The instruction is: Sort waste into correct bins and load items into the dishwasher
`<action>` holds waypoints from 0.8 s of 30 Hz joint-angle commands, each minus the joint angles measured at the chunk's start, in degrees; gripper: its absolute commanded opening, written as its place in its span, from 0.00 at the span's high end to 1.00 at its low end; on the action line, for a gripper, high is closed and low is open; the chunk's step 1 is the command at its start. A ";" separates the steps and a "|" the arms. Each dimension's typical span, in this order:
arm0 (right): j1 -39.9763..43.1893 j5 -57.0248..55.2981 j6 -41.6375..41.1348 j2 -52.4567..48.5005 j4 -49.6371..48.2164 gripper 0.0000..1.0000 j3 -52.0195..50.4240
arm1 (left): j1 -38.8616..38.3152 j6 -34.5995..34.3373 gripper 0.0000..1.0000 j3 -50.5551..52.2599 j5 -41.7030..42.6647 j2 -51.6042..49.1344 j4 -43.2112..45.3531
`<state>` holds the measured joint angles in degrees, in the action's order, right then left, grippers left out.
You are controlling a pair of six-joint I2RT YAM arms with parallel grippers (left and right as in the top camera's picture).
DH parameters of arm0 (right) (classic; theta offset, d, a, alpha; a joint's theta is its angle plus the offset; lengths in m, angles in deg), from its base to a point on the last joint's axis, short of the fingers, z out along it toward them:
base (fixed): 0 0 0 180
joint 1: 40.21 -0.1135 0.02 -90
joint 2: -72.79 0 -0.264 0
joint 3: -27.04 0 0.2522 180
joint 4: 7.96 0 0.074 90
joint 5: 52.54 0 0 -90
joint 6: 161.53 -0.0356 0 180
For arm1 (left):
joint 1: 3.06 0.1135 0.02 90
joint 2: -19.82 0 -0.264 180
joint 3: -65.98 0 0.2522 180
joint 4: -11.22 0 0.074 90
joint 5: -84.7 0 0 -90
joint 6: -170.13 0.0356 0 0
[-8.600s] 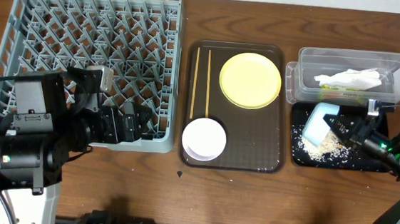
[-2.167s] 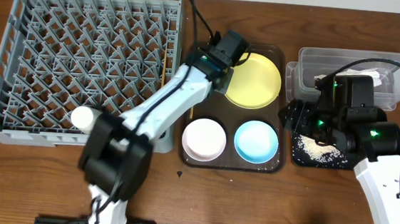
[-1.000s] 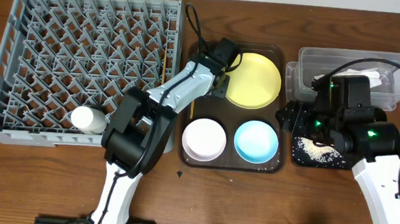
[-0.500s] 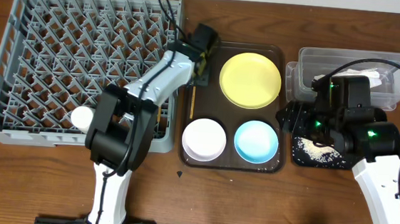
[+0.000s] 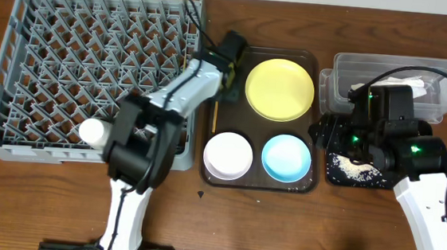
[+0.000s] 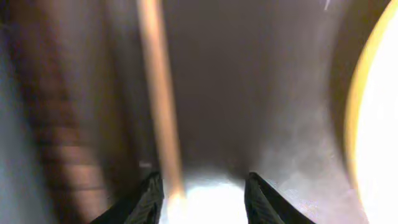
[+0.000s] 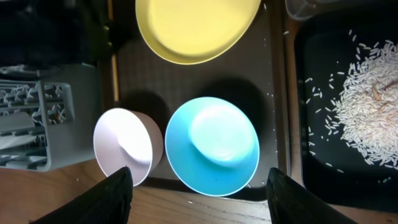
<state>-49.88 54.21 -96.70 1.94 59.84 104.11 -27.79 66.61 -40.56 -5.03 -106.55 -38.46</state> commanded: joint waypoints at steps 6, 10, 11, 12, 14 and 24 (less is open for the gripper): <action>-0.52 0.22 0.39 0.07 0.31 0.34 0.63 | -0.92 -0.13 0.56 1.92 0.70 -3.52 -0.72; -0.52 0.20 0.42 0.07 0.52 0.35 0.63 | -1.40 -0.28 0.62 1.92 4.17 -3.50 -0.98; -0.52 0.20 0.42 0.07 0.52 0.35 0.63 | -1.51 -0.28 0.66 1.92 4.94 -3.50 -1.11; -0.52 0.20 0.42 0.07 0.55 0.35 0.63 | -1.62 -0.31 0.70 1.92 5.38 -3.52 -1.18; -0.52 0.20 0.42 0.07 0.63 0.35 0.63 | -1.73 -0.33 0.81 1.92 5.33 -3.52 -1.36; -0.52 0.22 0.39 0.07 0.66 0.36 0.63 | -1.70 -0.26 0.92 -1.79 5.14 0.42 -6.99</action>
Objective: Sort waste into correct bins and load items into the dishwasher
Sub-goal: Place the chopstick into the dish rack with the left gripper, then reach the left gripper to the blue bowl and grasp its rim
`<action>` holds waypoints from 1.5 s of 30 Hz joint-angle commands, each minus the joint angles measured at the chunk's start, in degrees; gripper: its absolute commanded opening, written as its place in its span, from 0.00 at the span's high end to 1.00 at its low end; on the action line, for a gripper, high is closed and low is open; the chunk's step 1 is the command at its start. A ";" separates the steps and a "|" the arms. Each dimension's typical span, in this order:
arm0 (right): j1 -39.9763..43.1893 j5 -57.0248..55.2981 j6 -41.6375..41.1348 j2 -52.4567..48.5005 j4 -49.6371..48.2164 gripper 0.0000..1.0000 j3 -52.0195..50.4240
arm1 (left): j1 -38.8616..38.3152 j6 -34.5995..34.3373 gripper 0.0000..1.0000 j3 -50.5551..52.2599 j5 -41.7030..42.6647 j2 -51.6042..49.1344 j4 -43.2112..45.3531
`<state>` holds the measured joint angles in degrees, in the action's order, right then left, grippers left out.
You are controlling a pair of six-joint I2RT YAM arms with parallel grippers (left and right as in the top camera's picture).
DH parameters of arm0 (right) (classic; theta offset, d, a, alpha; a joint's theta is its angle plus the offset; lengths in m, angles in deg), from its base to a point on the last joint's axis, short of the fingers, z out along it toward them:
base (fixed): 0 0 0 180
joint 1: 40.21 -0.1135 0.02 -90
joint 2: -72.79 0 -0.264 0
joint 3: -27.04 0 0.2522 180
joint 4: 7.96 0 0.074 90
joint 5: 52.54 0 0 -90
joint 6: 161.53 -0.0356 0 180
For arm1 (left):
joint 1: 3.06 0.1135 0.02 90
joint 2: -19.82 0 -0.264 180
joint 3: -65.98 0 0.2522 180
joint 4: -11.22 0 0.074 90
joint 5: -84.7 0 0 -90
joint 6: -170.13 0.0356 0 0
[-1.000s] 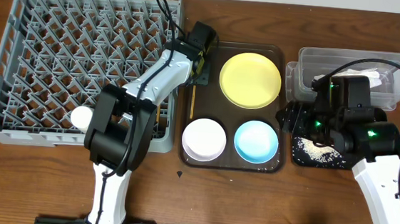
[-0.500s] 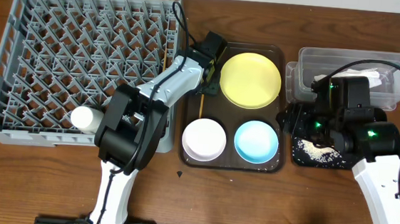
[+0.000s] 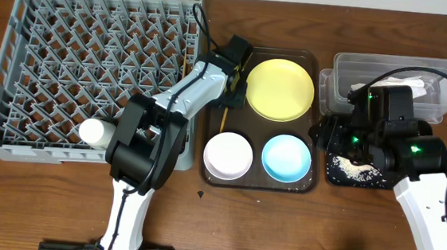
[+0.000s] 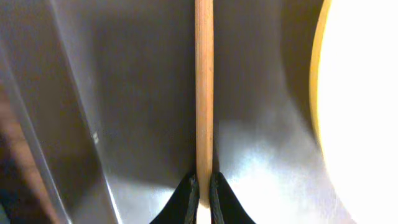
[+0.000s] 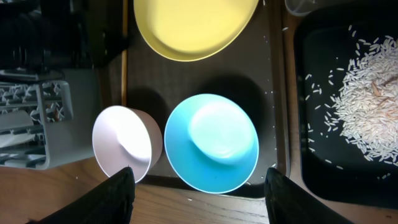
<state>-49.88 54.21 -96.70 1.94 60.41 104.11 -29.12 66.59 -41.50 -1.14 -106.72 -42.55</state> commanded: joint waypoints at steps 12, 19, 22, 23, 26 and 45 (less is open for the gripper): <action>-0.52 0.20 0.39 0.07 -0.17 0.35 0.63 | 2.08 -0.07 0.92 -3.43 0.98 21.07 -12.92; -0.52 0.20 0.39 0.07 -0.37 0.35 0.63 | 6.47 -0.24 0.91 -1.68 -11.28 23.63 -18.45; -0.52 0.20 0.39 0.07 -0.52 0.34 0.63 | 8.33 -0.15 0.88 1.95 -11.28 23.08 -16.00; -0.52 0.20 0.39 0.07 -0.63 0.35 0.63 | 8.74 0.15 0.88 3.17 -11.28 22.73 -14.99; -0.52 0.22 0.39 0.07 -1.07 0.34 0.63 | 9.57 0.33 0.87 5.84 -11.26 21.51 -13.22; -0.46 -0.46 0.35 0.07 -1.20 0.29 0.63 | -0.15 1.51 0.58 4.22 4.33 34.36 -19.50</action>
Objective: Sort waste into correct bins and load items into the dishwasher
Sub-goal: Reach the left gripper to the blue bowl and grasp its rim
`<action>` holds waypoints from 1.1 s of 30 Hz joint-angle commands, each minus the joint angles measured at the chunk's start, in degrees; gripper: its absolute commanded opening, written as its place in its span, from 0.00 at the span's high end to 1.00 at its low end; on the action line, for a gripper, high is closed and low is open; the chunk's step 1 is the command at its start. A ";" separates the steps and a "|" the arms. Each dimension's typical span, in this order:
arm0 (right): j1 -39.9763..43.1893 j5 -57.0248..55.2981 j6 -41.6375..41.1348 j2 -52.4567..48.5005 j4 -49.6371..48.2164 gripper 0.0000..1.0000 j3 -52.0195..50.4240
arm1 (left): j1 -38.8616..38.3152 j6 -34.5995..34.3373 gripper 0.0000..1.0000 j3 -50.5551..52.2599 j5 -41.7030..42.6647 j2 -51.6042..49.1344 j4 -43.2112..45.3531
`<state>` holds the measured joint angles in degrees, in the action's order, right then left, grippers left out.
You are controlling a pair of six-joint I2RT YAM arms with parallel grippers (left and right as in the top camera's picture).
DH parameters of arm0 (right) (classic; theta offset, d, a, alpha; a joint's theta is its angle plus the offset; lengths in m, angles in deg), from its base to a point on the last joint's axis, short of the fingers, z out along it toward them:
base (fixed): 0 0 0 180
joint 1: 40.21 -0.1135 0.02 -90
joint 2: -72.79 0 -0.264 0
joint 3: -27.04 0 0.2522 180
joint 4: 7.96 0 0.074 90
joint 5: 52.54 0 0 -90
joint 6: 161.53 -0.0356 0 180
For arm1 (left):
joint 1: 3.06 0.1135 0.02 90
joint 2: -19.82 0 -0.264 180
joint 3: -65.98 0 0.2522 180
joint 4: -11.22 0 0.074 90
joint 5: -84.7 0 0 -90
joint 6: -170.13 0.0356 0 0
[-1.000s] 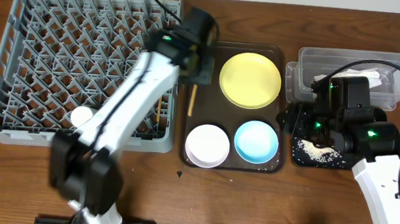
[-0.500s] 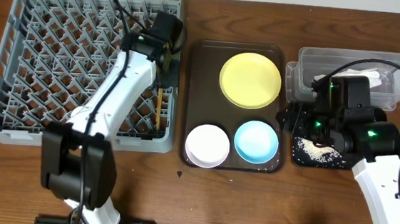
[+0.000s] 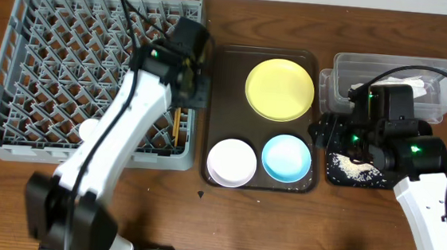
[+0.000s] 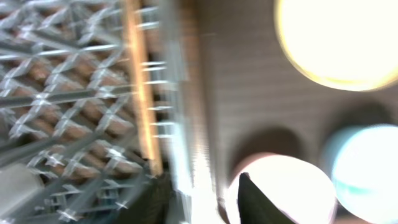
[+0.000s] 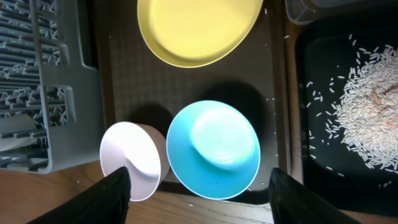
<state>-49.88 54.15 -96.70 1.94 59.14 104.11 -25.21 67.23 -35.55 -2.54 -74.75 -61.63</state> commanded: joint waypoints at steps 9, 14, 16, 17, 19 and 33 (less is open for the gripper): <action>8.02 -2.93 -4.66 0.07 3.15 0.17 0.63 | -16.06 0.87 0.41 -0.39 6.05 -4.33 4.66; 13.79 -2.93 -4.31 0.07 6.82 0.13 0.63 | -20.04 2.16 0.40 -0.39 6.19 -12.07 8.85; 14.36 -2.93 -3.58 0.07 7.48 0.13 0.63 | -21.09 2.34 0.40 -0.39 6.82 -14.84 10.43; 14.25 -2.93 -3.19 0.09 7.78 0.13 0.63 | -21.62 2.75 0.40 -0.39 7.69 -16.41 11.52; 13.79 -2.93 -3.04 0.07 8.22 0.12 0.61 | -22.27 2.84 0.40 -0.39 8.17 -19.02 12.96; 13.68 -2.91 -3.06 0.07 7.93 0.12 0.61 | -22.29 2.78 0.87 -0.42 8.70 -27.89 16.37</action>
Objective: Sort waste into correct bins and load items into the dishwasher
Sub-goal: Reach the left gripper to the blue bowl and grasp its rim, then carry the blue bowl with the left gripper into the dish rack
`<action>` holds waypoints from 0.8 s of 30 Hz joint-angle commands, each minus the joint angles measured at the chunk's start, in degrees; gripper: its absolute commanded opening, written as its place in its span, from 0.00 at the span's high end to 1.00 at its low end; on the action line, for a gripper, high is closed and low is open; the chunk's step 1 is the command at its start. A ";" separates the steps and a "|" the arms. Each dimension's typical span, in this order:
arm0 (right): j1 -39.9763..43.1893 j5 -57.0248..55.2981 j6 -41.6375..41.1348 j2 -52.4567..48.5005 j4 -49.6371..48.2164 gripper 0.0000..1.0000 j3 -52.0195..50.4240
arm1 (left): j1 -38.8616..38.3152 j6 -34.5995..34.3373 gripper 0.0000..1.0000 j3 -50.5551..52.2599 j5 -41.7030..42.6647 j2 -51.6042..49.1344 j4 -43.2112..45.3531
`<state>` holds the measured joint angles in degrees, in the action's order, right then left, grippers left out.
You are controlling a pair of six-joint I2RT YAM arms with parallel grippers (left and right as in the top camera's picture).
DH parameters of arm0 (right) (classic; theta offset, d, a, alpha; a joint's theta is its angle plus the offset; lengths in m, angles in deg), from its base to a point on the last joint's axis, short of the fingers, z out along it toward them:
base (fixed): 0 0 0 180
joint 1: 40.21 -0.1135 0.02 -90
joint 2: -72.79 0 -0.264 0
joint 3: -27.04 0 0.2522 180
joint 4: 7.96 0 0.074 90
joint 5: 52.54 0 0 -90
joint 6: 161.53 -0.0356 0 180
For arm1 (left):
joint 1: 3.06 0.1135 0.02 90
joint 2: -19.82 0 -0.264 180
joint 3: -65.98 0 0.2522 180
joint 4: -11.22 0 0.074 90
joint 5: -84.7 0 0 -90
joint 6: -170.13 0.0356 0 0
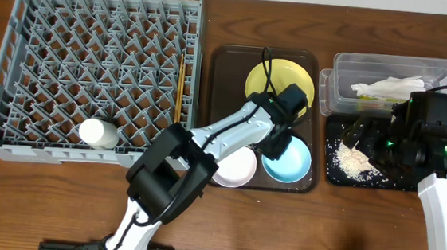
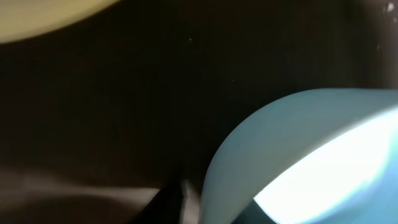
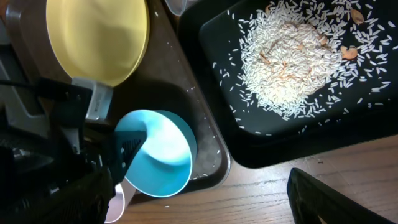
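Note:
The blue bowl sits in the brown tray, tipped up on its left side in the right wrist view. My left gripper is shut on the bowl's left rim, one finger outside and one inside it. The yellow plate lies behind it, and a white bowl is on its left. A wooden chopstick lies in the grey dish rack. My right gripper hangs open above the table edge by the black rice tray.
A white cup lies in the rack's front left. A clear container holding tissue stands behind the black tray of rice. Loose grains dot the brown tray's right side.
My left gripper has gone from over the rack's right edge to the blue bowl and shut on its rim; the bowl is now tipped. My right arm has shifted right, over the rice tray.
My left gripper stood open around the chopstick at the brown tray's left edge, then shut on it. Later it was open over the rack with the chopstick lying there. Now it grips the blue bowl's rim.

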<state>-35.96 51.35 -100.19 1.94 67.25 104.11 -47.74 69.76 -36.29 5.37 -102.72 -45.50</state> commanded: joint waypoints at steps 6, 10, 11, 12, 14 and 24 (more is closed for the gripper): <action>-0.24 -0.13 0.44 0.07 -0.20 0.12 0.61 | 0.74 0.24 0.93 -0.76 1.97 3.32 -2.36; -0.24 -0.11 0.44 0.07 -0.31 0.12 0.61 | 3.04 0.26 0.92 -1.86 -1.68 12.81 -5.55; -0.24 -0.11 0.46 0.07 -0.31 0.12 0.61 | 3.69 0.26 0.92 -1.86 -5.16 15.32 -6.40; -0.24 -0.13 0.46 0.07 -0.31 0.12 0.61 | 4.24 0.26 0.93 -1.86 -9.27 17.57 -7.30; -0.24 -0.13 0.44 0.07 -0.31 0.12 0.61 | 5.35 0.28 0.92 -1.84 -19.43 21.66 -9.27; -0.24 -0.13 0.46 0.07 -0.39 0.12 0.61 | 11.58 0.31 0.92 -0.35 -71.23 26.64 -18.12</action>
<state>-35.96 51.35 -100.19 1.94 66.85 104.11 -38.32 69.72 -37.87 -42.21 -74.42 -63.07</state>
